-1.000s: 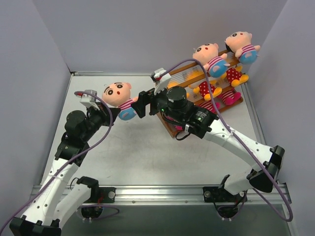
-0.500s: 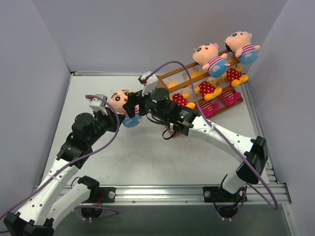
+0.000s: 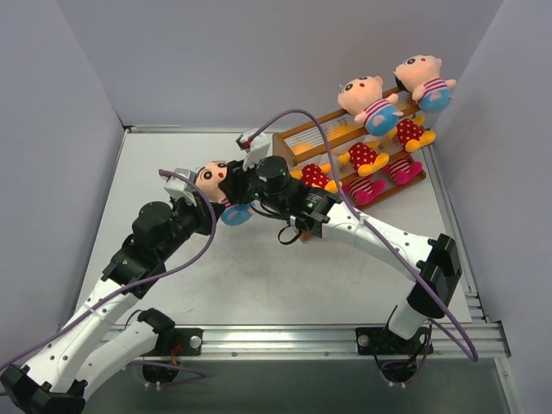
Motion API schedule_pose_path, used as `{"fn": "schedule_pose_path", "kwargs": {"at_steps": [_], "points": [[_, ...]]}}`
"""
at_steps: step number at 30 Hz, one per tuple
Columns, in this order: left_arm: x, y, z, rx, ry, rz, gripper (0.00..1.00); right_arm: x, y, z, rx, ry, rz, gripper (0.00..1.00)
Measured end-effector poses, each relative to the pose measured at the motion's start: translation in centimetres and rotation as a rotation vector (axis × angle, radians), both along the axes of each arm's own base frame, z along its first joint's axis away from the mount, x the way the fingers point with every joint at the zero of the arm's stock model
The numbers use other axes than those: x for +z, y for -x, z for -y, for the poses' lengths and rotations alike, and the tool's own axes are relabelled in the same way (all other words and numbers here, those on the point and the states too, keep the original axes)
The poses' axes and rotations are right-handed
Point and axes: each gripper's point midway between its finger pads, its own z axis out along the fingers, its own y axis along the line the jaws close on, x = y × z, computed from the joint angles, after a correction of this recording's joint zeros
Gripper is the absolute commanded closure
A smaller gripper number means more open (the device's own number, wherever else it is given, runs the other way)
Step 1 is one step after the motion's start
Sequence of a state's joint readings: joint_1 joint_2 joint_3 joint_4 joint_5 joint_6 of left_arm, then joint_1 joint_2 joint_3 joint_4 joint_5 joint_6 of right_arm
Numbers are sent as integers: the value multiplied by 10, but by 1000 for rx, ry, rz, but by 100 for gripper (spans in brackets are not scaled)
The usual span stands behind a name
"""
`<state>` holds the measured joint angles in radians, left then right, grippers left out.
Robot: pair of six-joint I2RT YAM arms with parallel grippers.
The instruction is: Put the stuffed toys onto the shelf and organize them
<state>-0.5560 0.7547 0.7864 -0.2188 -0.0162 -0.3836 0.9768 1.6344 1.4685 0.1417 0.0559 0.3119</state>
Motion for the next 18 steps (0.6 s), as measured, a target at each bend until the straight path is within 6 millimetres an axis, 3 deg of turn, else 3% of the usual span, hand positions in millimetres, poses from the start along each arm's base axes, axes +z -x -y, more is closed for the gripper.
{"fn": "schedule_pose_path", "kwargs": {"at_steps": [4,6,8,13,16,18], "points": [[2,0,0,4,-3,11,97,2,0,-1,5,-1,5,88],[3,0,0,4,-4,13,89,2,1,-1,12,5,11,98],[3,0,-1,4,-6,18,81,2,1,-1,17,11,18,100],[12,4,-2,1,-2,40,38,5,1,1,28,34,48,100],[26,7,-4,1,16,73,20,16,0,5,29,61,80,100],[36,10,-6,2,31,98,15,29,-2,10,22,73,110,100]]}}
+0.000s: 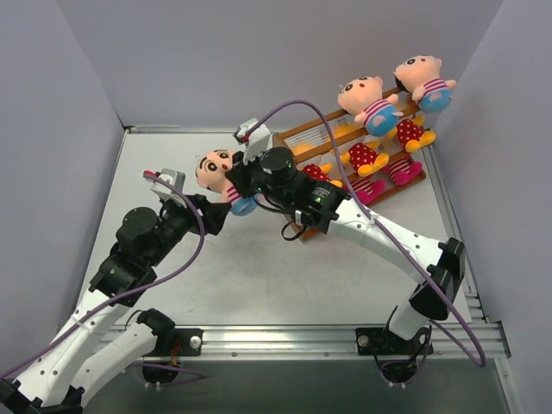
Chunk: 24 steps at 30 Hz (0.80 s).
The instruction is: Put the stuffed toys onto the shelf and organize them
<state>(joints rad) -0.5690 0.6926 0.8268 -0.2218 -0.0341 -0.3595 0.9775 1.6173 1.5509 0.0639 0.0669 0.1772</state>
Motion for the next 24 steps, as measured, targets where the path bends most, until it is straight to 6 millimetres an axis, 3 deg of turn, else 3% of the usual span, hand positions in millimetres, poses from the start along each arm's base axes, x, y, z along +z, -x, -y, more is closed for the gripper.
{"fn": "schedule_pose_path", "kwargs": {"at_steps": [1,5,13,18,24], "points": [[4,2,-2,2,8,11,9,8,-1,3,-3,7,13,100],[15,7,-8,18,32,43,3,50,-9,21,-25,11,79,100],[19,11,-25,84,34,57,6,103,-47,95,-173,55,154,100],[-4,7,-39,167,-27,-15,6,113,-64,132,-254,120,179,100],[-52,-1,-61,286,-167,-157,6,117,-83,174,-324,192,180,100]]}}
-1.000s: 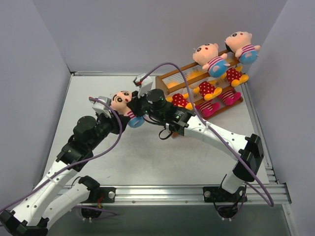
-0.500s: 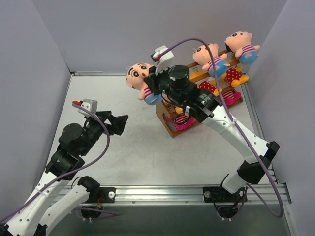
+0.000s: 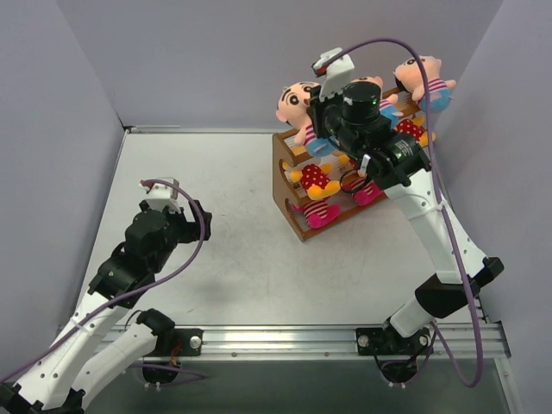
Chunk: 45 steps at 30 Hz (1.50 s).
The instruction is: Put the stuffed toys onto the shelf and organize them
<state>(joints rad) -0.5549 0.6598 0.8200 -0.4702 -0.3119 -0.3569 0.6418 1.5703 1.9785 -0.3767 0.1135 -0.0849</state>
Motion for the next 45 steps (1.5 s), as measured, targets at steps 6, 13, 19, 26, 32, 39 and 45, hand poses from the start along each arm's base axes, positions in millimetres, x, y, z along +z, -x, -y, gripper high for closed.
{"fn": "schedule_pose_path", "kwargs": {"at_steps": [6,13,19,26,32,39,45], "points": [[-34,-1,-23,89,-97,-88,6,-8,-24,25,-53,27,-24,100],[-51,-10,-35,142,-149,-146,6,-44,-41,16,-40,74,-110,100],[-65,-14,-42,168,-184,-200,6,-56,-46,10,-38,63,-142,100],[-66,-17,-55,188,-190,-206,6,-57,-44,5,-36,31,-159,100],[-64,-23,-62,194,-151,-205,6,-63,-47,3,-41,28,-173,92],[-64,-24,-60,176,-131,-207,6,-71,-53,-1,-41,32,-182,85],[-63,-24,-59,166,-128,-206,6,-71,-55,-3,-42,24,-182,78]]}}
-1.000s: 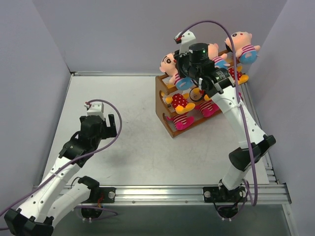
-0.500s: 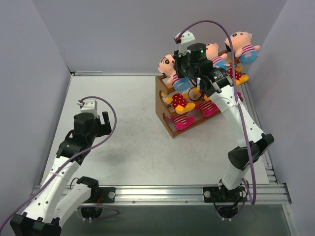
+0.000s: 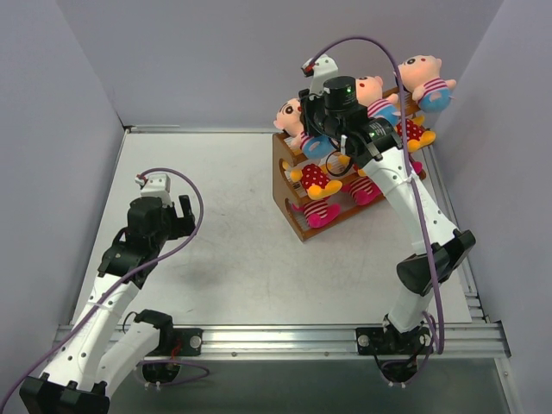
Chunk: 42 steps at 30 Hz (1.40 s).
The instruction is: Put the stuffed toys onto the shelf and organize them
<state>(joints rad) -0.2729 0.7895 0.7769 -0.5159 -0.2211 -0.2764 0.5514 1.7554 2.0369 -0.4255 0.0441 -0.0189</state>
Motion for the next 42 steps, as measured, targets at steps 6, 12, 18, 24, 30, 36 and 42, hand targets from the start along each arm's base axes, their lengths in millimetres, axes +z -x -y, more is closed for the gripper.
{"fn": "schedule_pose_path", "kwargs": {"at_steps": [6,12,18,24,30,36,42], "points": [[1,0,2,-8,6,2,6,0,2,-3,6,-4,0,85],[1,0,2,-10,10,1,6,-1,4,-5,11,-1,-5,94],[0,0,2,-11,11,1,6,-1,4,-5,9,1,-5,100],[0,0,2,-11,11,1,6,-1,3,-3,-2,7,-5,100],[0,0,2,-14,13,0,6,-2,3,-2,-7,9,-6,98],[0,0,3,-16,14,0,6,0,4,-1,-8,8,-5,97],[0,0,3,-20,16,0,6,1,9,4,-16,15,-11,85]]}}
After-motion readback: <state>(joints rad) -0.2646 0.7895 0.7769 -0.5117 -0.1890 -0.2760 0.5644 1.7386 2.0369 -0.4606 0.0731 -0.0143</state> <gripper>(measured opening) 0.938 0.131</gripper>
